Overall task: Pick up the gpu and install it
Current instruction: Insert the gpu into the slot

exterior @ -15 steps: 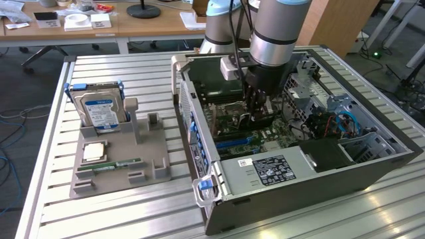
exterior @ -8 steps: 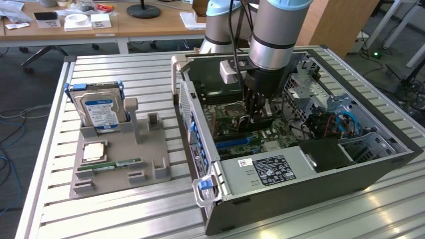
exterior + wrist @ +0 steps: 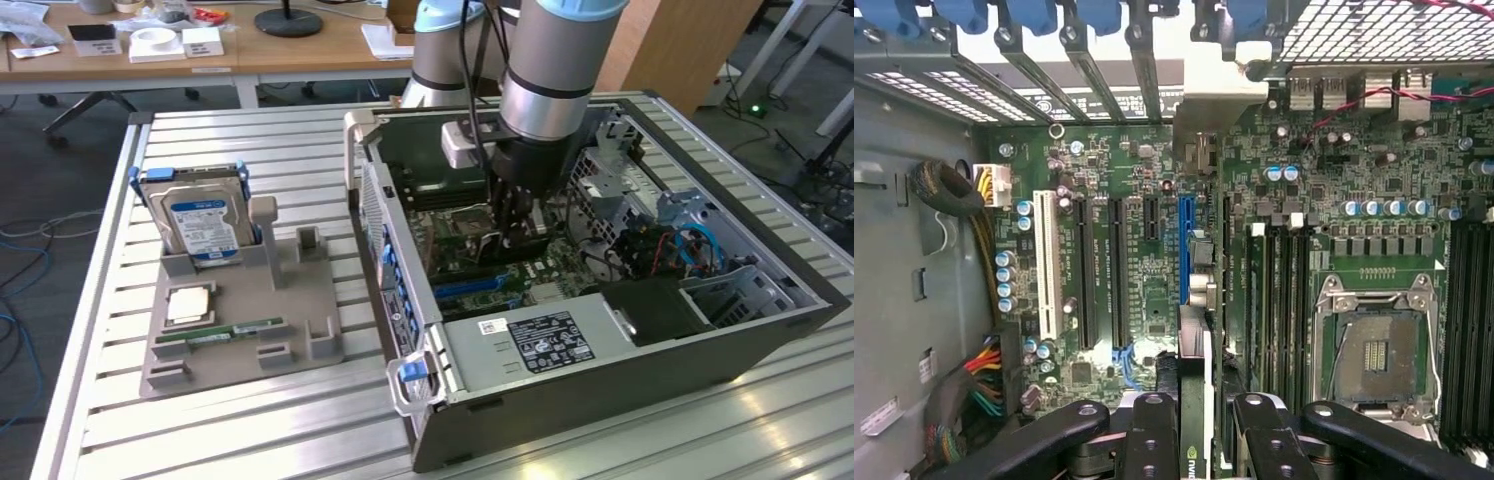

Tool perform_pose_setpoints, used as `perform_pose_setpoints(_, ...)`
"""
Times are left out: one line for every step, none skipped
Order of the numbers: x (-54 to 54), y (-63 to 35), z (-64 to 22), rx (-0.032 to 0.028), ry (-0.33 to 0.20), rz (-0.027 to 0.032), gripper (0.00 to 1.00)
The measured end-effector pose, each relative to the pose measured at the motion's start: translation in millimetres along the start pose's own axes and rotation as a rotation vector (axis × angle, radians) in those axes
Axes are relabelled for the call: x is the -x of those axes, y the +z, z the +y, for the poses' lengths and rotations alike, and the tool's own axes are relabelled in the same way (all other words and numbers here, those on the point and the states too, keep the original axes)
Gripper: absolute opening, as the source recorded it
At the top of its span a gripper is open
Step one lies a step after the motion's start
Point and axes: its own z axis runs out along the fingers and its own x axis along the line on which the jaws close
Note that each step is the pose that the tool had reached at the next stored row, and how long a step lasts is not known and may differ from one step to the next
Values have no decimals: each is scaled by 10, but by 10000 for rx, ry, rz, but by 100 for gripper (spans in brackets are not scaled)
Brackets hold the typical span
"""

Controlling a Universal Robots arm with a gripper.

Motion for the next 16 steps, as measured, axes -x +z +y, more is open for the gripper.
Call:
perform_pose_setpoints(0,6,0,4,4,2,26)
perform_pose_setpoints(0,12,0,8,5,4,26)
perform_pose_setpoints(0,18,0,9,6,5,26)
perform_pose_setpoints(0,23,0,10,6,5,26)
perform_pose_setpoints(0,23,0,11,7,7,26)
perform_pose_setpoints(-1,24,0,11,6,8,26)
perform_pose_setpoints(-1,25,0,11,7,7,26)
perform_pose_setpoints(0,27,0,10,6,4,26)
perform_pose_setpoints(-1,27,0,10,7,4,26)
perform_pose_setpoints(-3,28,0,9,7,2,26)
perform_pose_setpoints(-9,28,1,9,6,2,26)
perform_pose_setpoints(-16,27,2,10,6,4,26)
perform_pose_setpoints(-23,27,3,10,6,4,26)
perform_pose_setpoints(-29,27,5,10,7,4,26)
perform_pose_setpoints(-34,27,6,9,7,4,26)
perform_pose_setpoints(-37,27,7,10,7,4,26)
